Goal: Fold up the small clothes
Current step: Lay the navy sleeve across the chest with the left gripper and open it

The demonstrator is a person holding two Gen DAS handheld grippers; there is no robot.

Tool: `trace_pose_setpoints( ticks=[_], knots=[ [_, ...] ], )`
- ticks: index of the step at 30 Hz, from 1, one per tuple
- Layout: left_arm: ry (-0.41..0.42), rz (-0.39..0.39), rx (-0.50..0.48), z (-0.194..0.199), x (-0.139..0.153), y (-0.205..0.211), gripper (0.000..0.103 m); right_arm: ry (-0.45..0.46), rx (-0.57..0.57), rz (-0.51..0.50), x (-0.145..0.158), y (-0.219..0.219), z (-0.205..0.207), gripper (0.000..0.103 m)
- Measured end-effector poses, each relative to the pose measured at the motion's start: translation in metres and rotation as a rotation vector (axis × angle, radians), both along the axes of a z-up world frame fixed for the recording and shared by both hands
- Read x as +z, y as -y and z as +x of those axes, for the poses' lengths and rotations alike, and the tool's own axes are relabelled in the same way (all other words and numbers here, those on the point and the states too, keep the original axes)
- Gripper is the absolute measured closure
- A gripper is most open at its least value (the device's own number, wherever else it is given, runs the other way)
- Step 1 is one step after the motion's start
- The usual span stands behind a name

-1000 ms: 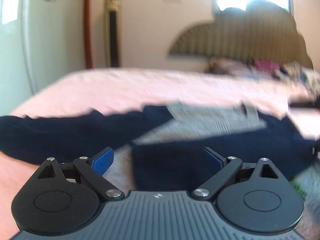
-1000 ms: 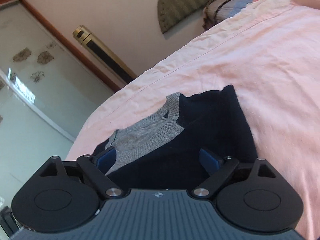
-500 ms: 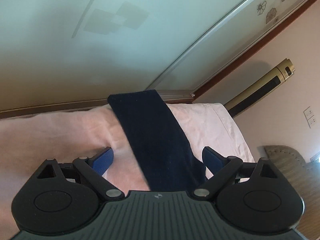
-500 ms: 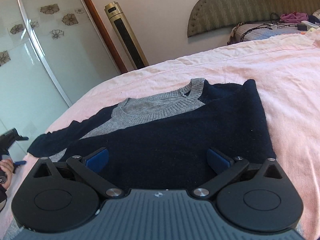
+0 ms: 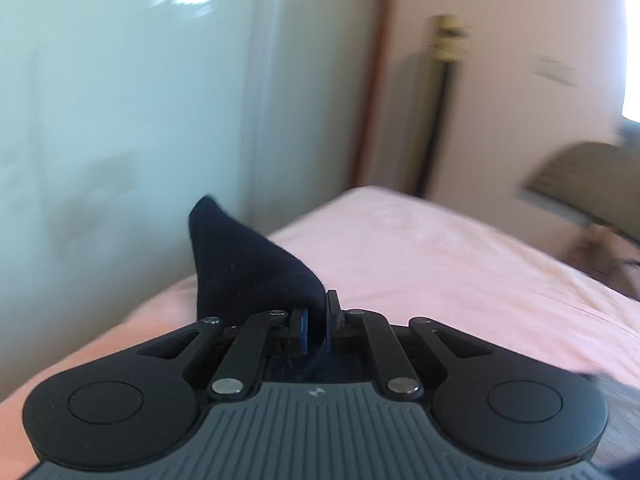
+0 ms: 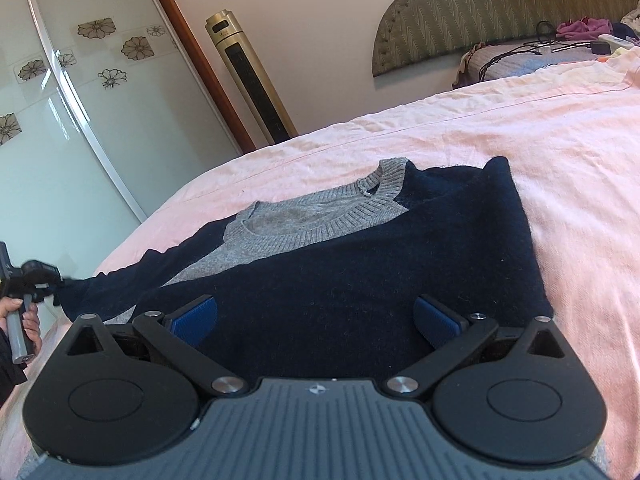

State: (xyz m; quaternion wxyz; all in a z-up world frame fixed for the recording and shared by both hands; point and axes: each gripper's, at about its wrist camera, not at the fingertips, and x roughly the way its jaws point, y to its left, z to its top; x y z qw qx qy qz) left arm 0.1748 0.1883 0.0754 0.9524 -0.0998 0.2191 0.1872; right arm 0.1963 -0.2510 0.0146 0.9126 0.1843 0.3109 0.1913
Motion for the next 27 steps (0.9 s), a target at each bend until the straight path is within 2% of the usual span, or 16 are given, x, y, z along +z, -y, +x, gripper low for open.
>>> trace_pose_setpoints(
  ticks=[2, 4, 6, 7, 9, 10, 11, 12, 13, 14, 16, 19, 21, 23, 26, 27],
  knots=[
    [0.018, 0.061, -0.183, -0.008, 0.004, 0.063, 0.096, 0.000, 0.000, -0.002, 0.000, 0.000, 0.000, 0.000],
    [-0.027, 0.120, -0.425, -0.018, -0.007, 0.131, 0.096, 0.000, -0.001, -0.002, 0.000, 0.000, 0.000, 0.000],
    [-0.098, 0.158, -0.614, -0.031, -0.026, 0.187, 0.092, 0.000, -0.001, 0.000, -0.001, 0.000, 0.001, 0.000],
    [-0.131, 0.175, -0.680, -0.038, -0.035, 0.208, 0.092, 0.000, -0.001, 0.000, 0.000, 0.000, 0.000, 0.000],
    [-0.178, 0.266, -0.768, -0.053, -0.055, 0.242, 0.088, 0.000, -0.002, 0.001, -0.001, -0.001, 0.001, 0.000],
    [-0.185, 0.316, -0.764, -0.061, -0.062, 0.252, 0.080, 0.000, -0.002, 0.001, -0.001, -0.001, 0.001, 0.000],
    [-0.177, 0.331, -0.755, -0.067, -0.064, 0.253, 0.066, 0.000, -0.002, 0.003, -0.001, 0.000, 0.001, 0.000],
    [-0.166, 0.313, -0.746, -0.071, -0.063, 0.249, 0.056, -0.001, -0.003, 0.006, -0.001, 0.000, 0.001, 0.000],
    [-0.156, 0.274, -0.729, -0.076, -0.062, 0.244, 0.031, 0.000, -0.003, 0.007, -0.001, 0.000, 0.001, 0.000],
    [-0.141, 0.232, -0.708, -0.082, -0.060, 0.236, 0.016, 0.000, -0.003, 0.010, -0.002, 0.000, 0.001, 0.000],
    [-0.109, 0.126, -0.668, -0.094, -0.055, 0.216, 0.014, -0.001, -0.005, 0.017, -0.002, 0.001, 0.001, 0.000],
    [-0.154, 0.025, -0.626, -0.100, -0.062, 0.193, 0.014, -0.002, -0.004, 0.017, -0.002, 0.001, 0.002, 0.000],
    [-0.201, -0.036, -0.571, -0.096, -0.073, 0.181, 0.014, -0.012, 0.001, -0.017, 0.000, -0.003, 0.003, 0.000],
    [-0.147, -0.109, -0.541, -0.097, -0.072, 0.170, 0.007, -0.063, -0.018, -0.077, 0.014, -0.013, 0.006, 0.001],
    [-0.154, -0.124, -0.504, -0.093, -0.074, 0.167, 0.006, -0.063, 0.047, 0.043, 0.038, -0.027, 0.008, 0.007],
    [-0.157, -0.116, -0.507, -0.093, -0.074, 0.169, 0.005, -0.101, 0.081, 0.067, 0.041, -0.035, 0.015, 0.008]
  ],
)
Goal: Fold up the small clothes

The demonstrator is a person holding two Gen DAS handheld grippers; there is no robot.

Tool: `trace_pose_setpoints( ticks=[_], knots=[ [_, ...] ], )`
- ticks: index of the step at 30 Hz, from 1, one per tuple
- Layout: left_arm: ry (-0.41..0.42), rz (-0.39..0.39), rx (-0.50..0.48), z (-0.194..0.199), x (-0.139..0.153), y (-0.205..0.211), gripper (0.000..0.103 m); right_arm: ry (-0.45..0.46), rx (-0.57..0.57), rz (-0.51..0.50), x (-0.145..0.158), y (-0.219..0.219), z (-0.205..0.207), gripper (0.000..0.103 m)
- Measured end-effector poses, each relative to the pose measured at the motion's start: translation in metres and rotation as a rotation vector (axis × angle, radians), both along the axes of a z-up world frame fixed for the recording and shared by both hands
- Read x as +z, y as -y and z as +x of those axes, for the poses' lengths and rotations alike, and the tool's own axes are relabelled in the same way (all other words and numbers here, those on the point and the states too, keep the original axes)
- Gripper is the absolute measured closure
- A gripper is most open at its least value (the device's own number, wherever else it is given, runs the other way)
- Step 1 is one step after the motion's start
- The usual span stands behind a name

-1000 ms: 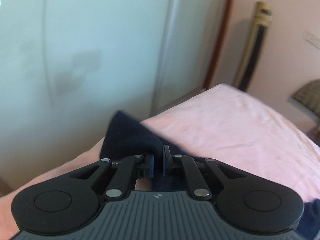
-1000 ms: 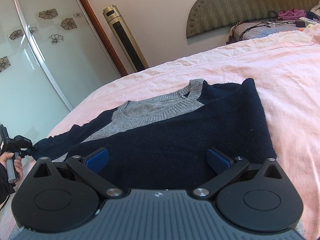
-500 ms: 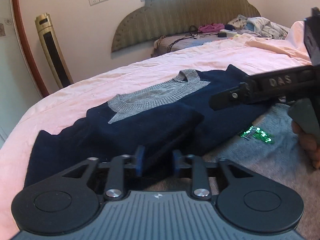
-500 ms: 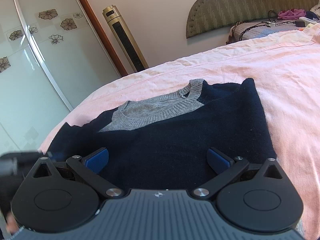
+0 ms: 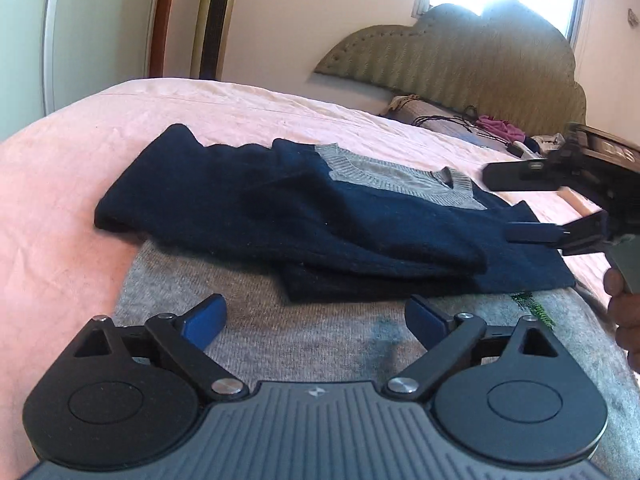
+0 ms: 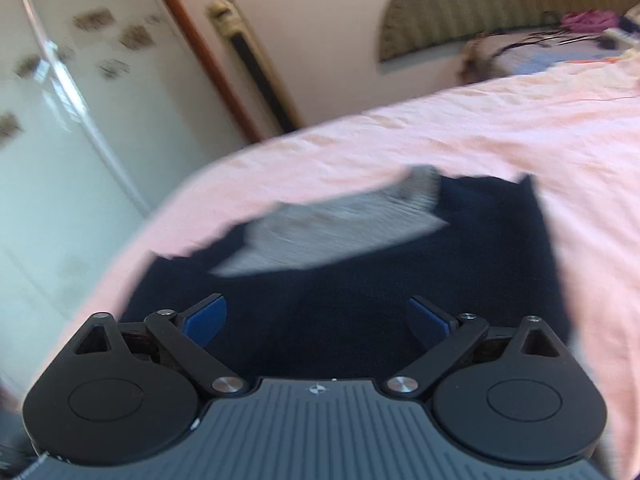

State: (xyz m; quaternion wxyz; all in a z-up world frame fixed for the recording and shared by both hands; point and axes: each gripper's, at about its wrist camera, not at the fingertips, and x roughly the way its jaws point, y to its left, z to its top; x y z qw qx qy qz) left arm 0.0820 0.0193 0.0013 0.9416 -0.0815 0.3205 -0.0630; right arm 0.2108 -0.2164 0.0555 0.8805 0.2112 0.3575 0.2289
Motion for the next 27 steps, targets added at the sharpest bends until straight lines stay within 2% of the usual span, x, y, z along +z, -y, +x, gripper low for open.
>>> trace_pose_setpoints(
  ticks=[2, 4, 6, 8, 9, 10, 14, 17, 21, 24, 27],
  knots=[
    [0.000, 0.007, -0.005, -0.002, 0.000, 0.000, 0.005, -0.102, 0.069, -0.001, -0.005, -0.019, 0.017, 0.019],
    [0.003, -0.009, -0.003, -0.002, 0.000, -0.002, 0.005, -0.197, 0.091, -0.044, -0.018, -0.037, 0.033, 0.044],
    [0.006, -0.025, 0.000, -0.003, -0.001, -0.005, 0.005, -0.185, 0.095, -0.086, -0.021, -0.049, 0.036, 0.054],
    [0.007, -0.033, 0.001, -0.003, -0.001, -0.006, 0.005, -0.178, 0.089, -0.117, -0.021, -0.054, 0.038, 0.069],
    [0.008, -0.032, 0.001, -0.003, -0.001, -0.005, 0.005, -0.168, 0.092, -0.122, -0.020, -0.053, 0.039, 0.083],
    [0.008, -0.032, 0.001, -0.003, -0.001, -0.005, 0.005, -0.158, 0.102, -0.103, -0.017, -0.049, 0.038, 0.092],
    [0.009, -0.039, 0.001, -0.003, -0.001, -0.005, 0.005, -0.050, 0.073, -0.066, 0.019, -0.016, 0.035, 0.092],
    [0.011, -0.045, 0.002, -0.003, -0.001, -0.006, 0.004, -0.026, -0.001, -0.109, 0.030, 0.027, 0.041, 0.092],
    [0.011, -0.051, 0.001, -0.003, -0.002, -0.007, 0.004, -0.122, -0.102, -0.169, 0.004, 0.076, 0.047, 0.092],
    [0.010, -0.045, 0.000, -0.003, -0.002, -0.006, 0.003, -0.147, -0.100, -0.195, -0.017, 0.079, 0.040, 0.092],
    [0.009, -0.021, 0.001, -0.003, 0.000, -0.004, 0.003, -0.123, -0.087, -0.218, -0.023, 0.073, 0.035, 0.091]
  ],
)
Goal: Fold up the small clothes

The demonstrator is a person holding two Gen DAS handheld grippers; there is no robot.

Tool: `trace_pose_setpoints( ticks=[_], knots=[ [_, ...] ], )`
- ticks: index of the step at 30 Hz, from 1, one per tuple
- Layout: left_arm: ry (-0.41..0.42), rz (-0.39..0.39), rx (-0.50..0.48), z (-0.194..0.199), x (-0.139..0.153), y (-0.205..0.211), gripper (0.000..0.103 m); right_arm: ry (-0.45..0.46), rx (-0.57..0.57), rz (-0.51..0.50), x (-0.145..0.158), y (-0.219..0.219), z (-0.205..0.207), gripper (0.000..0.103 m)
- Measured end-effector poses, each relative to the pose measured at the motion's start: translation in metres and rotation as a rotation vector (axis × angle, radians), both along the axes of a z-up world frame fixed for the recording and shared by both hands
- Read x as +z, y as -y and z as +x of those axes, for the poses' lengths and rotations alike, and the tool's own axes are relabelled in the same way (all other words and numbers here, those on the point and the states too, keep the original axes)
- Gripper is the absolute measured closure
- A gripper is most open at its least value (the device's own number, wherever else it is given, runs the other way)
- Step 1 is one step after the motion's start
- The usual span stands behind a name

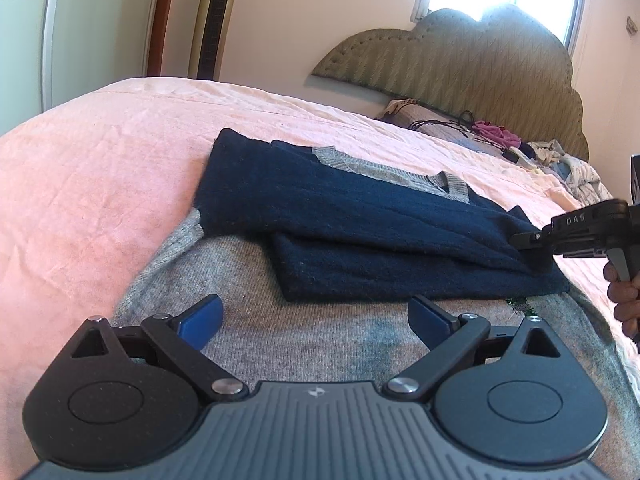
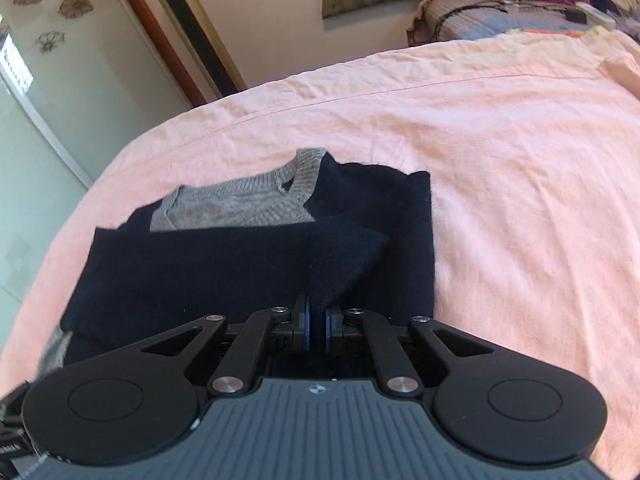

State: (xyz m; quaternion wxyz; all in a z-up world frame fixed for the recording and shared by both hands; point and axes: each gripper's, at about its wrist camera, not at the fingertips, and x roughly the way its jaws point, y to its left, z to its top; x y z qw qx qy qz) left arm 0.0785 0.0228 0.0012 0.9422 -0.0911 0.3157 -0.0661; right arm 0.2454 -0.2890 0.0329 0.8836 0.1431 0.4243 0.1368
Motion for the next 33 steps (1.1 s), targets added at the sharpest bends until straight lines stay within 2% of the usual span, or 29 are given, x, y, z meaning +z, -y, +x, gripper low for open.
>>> trace_pose_setpoints(
  ticks=[2, 3, 4, 6, 8, 10, 12, 15, 16, 18, 20, 22, 24, 25, 26, 28, 30, 31, 33],
  knots=[
    [0.032, 0.045, 0.010, -0.001, 0.008, 0.005, 0.003, -0.006, -0.024, 0.019, 0.001, 0.004, 0.003, 0.089],
    [0.062, 0.061, 0.009, -0.002, 0.015, 0.005, 0.003, -0.003, -0.041, 0.029, 0.004, 0.008, 0.003, 0.079],
    [0.095, 0.063, 0.013, 0.000, 0.022, 0.004, 0.003, 0.012, -0.062, 0.029, 0.009, 0.012, 0.002, 0.064],
    [0.127, 0.046, 0.024, 0.014, 0.036, 0.003, 0.003, 0.113, -0.112, 0.026, 0.026, 0.021, -0.005, 0.048],
    [0.129, 0.047, 0.009, 0.041, 0.043, 0.008, 0.003, 0.176, -0.142, 0.066, 0.037, 0.026, -0.007, 0.048],
    [0.119, 0.072, -0.010, 0.071, 0.042, 0.017, 0.003, 0.174, -0.120, 0.124, 0.038, 0.021, -0.002, 0.048],
    [0.049, 0.114, -0.031, 0.102, 0.032, 0.026, 0.003, 0.145, -0.062, 0.134, 0.032, 0.003, 0.008, 0.048],
    [-0.069, 0.214, -0.015, 0.136, 0.006, 0.028, 0.003, 0.087, -0.021, 0.096, 0.009, -0.020, 0.022, 0.048],
    [-0.068, 0.221, -0.017, 0.139, -0.003, 0.023, 0.001, 0.063, -0.031, 0.070, 0.000, -0.021, 0.026, 0.051],
    [-0.061, 0.175, -0.013, 0.140, -0.005, 0.010, 0.000, 0.113, -0.038, 0.081, -0.012, -0.014, 0.023, 0.059],
    [-0.073, 0.236, 0.021, 0.146, -0.008, 0.015, 0.000, 0.117, -0.081, 0.170, -0.022, 0.002, 0.020, 0.070],
    [-0.077, 0.278, 0.038, 0.148, -0.007, 0.020, 0.000, 0.113, -0.115, 0.165, -0.028, 0.011, 0.020, 0.103],
    [-0.075, 0.312, 0.070, 0.137, 0.000, 0.023, 0.000, 0.071, -0.161, 0.231, -0.029, 0.022, 0.018, 0.103],
    [-0.071, 0.296, 0.071, 0.125, 0.006, 0.023, 0.000, 0.060, -0.186, 0.224, -0.023, 0.022, 0.012, 0.103],
    [-0.070, 0.259, 0.046, 0.114, 0.011, 0.022, 0.000, 0.070, -0.183, 0.198, -0.015, 0.017, 0.003, 0.094],
    [-0.071, 0.208, -0.004, 0.095, 0.014, 0.023, 0.000, 0.138, -0.111, 0.138, 0.002, 0.003, -0.022, 0.056],
    [-0.081, 0.257, -0.022, 0.089, 0.005, 0.029, 0.000, 0.148, -0.051, 0.104, 0.004, -0.007, -0.036, 0.038],
    [-0.054, 0.258, -0.028, 0.088, 0.000, 0.027, 0.000, 0.121, -0.039, 0.071, -0.002, -0.012, -0.036, 0.037],
    [-0.085, 0.234, -0.018, 0.091, 0.004, 0.021, 0.000, 0.165, -0.014, 0.006, -0.010, -0.015, -0.037, 0.040]
  ],
)
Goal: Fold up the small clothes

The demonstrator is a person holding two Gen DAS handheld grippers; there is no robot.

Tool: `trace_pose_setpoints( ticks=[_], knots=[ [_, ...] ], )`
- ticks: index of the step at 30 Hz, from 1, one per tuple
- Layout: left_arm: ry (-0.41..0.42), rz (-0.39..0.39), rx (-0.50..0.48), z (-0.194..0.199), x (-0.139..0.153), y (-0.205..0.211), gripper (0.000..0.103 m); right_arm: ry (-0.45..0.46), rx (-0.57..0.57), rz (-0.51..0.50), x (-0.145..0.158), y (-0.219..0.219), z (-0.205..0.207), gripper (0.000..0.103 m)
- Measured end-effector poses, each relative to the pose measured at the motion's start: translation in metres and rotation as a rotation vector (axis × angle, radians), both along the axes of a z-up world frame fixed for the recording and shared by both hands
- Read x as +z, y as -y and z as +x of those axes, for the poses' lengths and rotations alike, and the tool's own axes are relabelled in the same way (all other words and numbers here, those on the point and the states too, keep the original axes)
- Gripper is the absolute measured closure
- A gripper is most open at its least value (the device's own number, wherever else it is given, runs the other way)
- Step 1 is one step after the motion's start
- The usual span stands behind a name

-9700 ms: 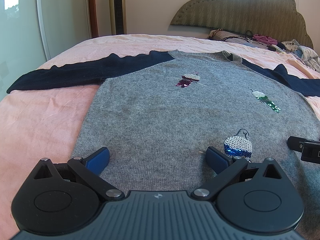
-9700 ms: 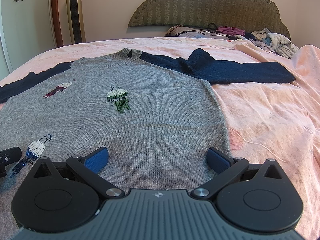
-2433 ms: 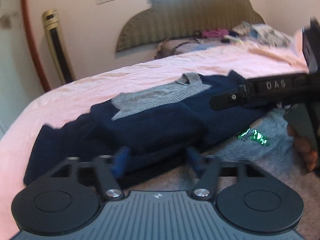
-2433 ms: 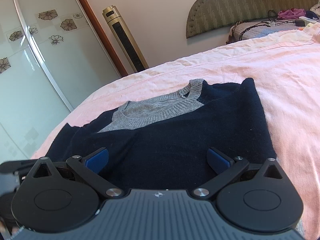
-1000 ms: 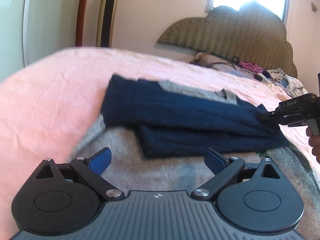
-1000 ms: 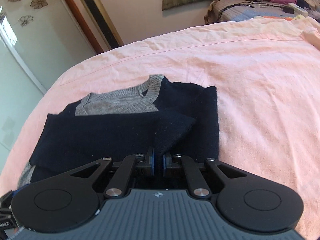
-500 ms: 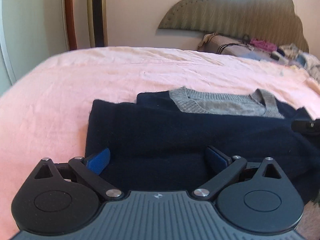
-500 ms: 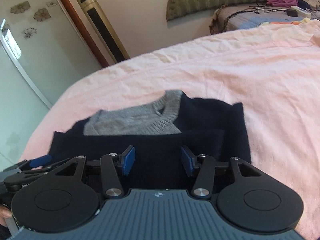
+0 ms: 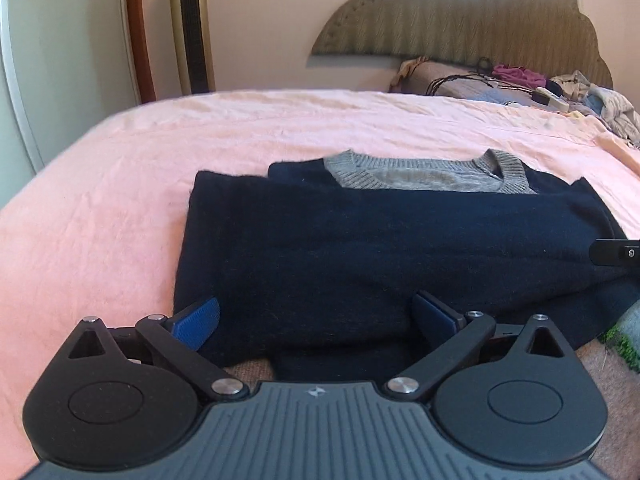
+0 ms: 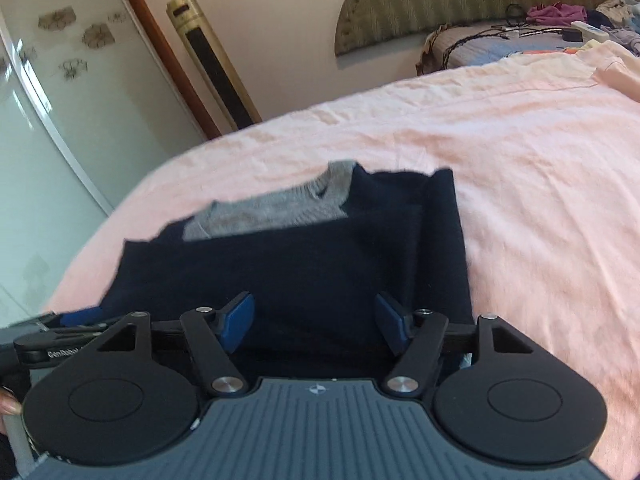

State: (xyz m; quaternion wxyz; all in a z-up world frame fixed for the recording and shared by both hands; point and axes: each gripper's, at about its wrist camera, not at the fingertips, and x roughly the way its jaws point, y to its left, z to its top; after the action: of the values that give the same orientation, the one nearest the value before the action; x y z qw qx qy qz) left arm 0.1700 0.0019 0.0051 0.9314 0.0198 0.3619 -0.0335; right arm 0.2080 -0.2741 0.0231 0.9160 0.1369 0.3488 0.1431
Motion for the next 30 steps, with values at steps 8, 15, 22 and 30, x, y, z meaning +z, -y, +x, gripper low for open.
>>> trace_pose_setpoints(
  ticks=[8, 15, 22, 30],
  knots=[
    [0.013, -0.042, -0.084, -0.075, 0.020, 0.009, 0.000, -0.023, 0.062, 0.002, 0.032, -0.025, -0.048, 0.031],
    [-0.006, -0.004, -0.018, -0.100, 0.008, -0.003, 0.000, 0.000, 0.111, -0.213, 0.009, -0.053, -0.085, 0.027],
    [-0.034, -0.087, 0.188, -0.139, 0.008, -0.079, 0.000, -0.039, -0.112, -0.025, 0.031, 0.035, -0.128, 0.022],
    [-0.020, -0.040, 0.083, -0.142, 0.004, -0.068, 0.091, -0.141, -0.095, -0.011, 0.010, 0.048, -0.132, 0.074]
  ],
)
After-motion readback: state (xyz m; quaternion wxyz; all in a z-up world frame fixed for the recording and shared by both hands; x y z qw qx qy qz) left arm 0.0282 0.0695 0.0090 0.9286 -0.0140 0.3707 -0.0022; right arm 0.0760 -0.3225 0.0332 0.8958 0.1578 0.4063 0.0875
